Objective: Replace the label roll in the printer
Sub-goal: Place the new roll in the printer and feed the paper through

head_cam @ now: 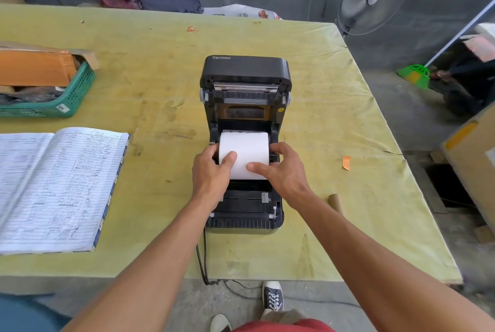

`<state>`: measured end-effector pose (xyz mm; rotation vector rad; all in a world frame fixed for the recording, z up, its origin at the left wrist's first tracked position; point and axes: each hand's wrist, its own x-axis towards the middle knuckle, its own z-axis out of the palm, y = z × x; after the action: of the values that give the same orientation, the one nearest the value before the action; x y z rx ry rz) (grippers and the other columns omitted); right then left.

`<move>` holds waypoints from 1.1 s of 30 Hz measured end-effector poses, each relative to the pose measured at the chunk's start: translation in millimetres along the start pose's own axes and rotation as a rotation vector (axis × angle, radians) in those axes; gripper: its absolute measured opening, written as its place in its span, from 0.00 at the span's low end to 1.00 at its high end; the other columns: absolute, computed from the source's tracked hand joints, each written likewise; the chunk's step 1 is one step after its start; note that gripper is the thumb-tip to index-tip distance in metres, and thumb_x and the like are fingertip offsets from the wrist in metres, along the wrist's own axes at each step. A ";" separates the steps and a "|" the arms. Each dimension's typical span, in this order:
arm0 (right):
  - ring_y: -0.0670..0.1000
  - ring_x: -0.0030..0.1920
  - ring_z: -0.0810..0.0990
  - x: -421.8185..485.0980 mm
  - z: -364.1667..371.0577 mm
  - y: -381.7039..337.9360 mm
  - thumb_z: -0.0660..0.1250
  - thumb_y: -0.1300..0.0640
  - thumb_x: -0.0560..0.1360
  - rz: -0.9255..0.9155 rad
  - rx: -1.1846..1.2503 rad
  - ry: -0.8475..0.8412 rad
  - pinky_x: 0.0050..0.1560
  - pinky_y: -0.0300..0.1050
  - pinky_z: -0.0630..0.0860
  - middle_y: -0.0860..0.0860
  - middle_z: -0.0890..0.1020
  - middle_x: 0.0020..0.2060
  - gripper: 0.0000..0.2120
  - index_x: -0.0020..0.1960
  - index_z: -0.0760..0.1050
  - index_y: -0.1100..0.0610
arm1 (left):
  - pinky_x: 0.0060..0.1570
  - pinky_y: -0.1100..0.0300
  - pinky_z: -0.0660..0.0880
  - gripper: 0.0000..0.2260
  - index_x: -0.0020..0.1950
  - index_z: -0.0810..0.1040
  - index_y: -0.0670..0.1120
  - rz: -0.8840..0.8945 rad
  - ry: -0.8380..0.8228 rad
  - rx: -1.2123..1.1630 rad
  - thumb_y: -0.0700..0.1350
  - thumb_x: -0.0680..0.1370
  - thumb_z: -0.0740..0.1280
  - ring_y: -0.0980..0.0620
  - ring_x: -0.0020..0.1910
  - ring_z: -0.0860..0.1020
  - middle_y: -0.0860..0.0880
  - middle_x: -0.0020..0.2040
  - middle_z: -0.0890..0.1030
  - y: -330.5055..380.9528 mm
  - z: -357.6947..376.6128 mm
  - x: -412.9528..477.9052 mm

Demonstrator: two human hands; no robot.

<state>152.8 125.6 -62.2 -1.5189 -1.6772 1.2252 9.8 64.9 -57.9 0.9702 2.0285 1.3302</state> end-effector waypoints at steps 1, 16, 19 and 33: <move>0.55 0.56 0.81 0.8 -0.2 -0.7 0.82 0.47 0.64 0.001 0.004 -0.001 0.59 0.58 0.79 0.52 0.81 0.61 0.35 0.66 0.72 0.55 | 0.40 0.63 0.75 0.13 0.60 0.78 0.44 -0.003 0.002 -0.007 0.47 0.78 0.68 0.48 0.50 0.80 0.48 0.54 0.82 0.3 -0.4 0.6; 0.47 0.45 0.83 -3.1 2.4 4.5 0.82 0.48 0.64 0.001 0.045 0.017 0.41 0.40 0.78 0.51 0.84 0.52 0.29 0.60 0.72 0.48 | 0.37 0.66 0.72 0.11 0.58 0.80 0.43 0.011 -0.002 0.059 0.45 0.77 0.69 0.49 0.48 0.81 0.48 0.52 0.83 -2.1 0.8 0.1; 0.47 0.45 0.83 -4.3 3.0 4.7 0.82 0.47 0.64 -0.002 0.057 0.013 0.40 0.39 0.77 0.50 0.84 0.51 0.28 0.59 0.72 0.46 | 0.36 0.66 0.72 0.10 0.57 0.80 0.43 0.014 0.003 0.066 0.45 0.77 0.69 0.50 0.47 0.81 0.47 0.51 0.83 -1.7 1.3 0.0; 0.47 0.41 0.87 -10.2 2.0 2.8 0.79 0.56 0.69 -0.021 0.176 -0.019 0.44 0.39 0.83 0.52 0.88 0.44 0.29 0.69 0.77 0.54 | 0.29 0.65 0.72 0.15 0.36 0.76 0.36 -0.059 0.002 0.135 0.46 0.76 0.71 0.51 0.32 0.76 0.44 0.33 0.77 8.2 -5.2 -0.3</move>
<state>154.3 115.1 -63.8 -1.3846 -1.5485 1.3428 8.4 63.9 -48.3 0.9598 2.1544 1.1767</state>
